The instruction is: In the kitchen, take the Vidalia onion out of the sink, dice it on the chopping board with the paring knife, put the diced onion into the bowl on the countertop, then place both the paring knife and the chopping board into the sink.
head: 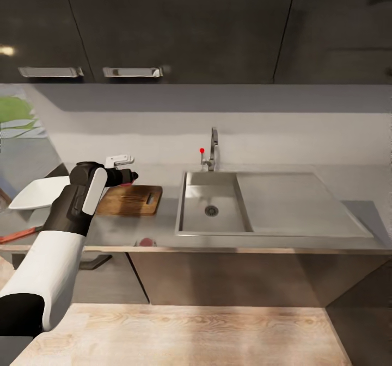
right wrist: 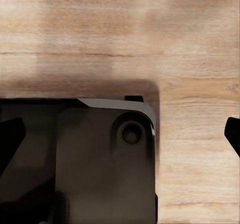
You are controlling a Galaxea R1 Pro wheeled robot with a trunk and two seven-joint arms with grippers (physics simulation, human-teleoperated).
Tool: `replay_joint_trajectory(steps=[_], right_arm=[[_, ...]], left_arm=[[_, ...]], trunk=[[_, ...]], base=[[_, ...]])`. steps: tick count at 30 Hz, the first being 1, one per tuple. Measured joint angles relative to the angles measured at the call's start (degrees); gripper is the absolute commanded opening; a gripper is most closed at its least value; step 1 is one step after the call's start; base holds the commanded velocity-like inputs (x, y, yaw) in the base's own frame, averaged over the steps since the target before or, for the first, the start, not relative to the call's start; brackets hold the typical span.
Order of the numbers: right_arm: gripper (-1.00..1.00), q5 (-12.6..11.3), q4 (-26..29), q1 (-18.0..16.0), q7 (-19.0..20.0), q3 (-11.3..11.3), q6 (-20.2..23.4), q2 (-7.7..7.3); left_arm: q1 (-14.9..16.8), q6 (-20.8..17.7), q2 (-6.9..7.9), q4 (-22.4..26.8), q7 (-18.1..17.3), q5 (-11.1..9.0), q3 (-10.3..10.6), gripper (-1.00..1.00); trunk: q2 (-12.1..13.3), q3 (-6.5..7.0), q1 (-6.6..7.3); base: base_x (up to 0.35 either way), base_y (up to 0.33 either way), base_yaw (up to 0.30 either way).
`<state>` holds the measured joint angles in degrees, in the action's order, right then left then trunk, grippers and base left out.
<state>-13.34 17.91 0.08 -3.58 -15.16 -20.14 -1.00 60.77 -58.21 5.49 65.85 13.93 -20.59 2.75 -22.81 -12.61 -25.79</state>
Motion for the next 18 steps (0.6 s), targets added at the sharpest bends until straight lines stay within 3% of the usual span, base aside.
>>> replay_joint_trajectory(steps=[7, 18], right_arm=[[1.00, 0.0, 0.0, 0.0, 0.0, 0.0, 0.0, 0.00], [1.00, 0.0, 0.0, 0.0, 0.0, 0.0, 0.1, 0.00]], left_arm=[[0.0, 0.0, -0.01, 0.4, 0.0, 0.0, 0.0, -1.00], [0.0, 0.1, 0.08, -0.1, 0.0, 0.0, 0.0, -1.00]], trunk=[[0.0, -0.01, 0.03], [0.0, -0.85, 0.05]], base=[[-0.122, 0.000, 0.000], [0.042, 0.024, 0.000]])
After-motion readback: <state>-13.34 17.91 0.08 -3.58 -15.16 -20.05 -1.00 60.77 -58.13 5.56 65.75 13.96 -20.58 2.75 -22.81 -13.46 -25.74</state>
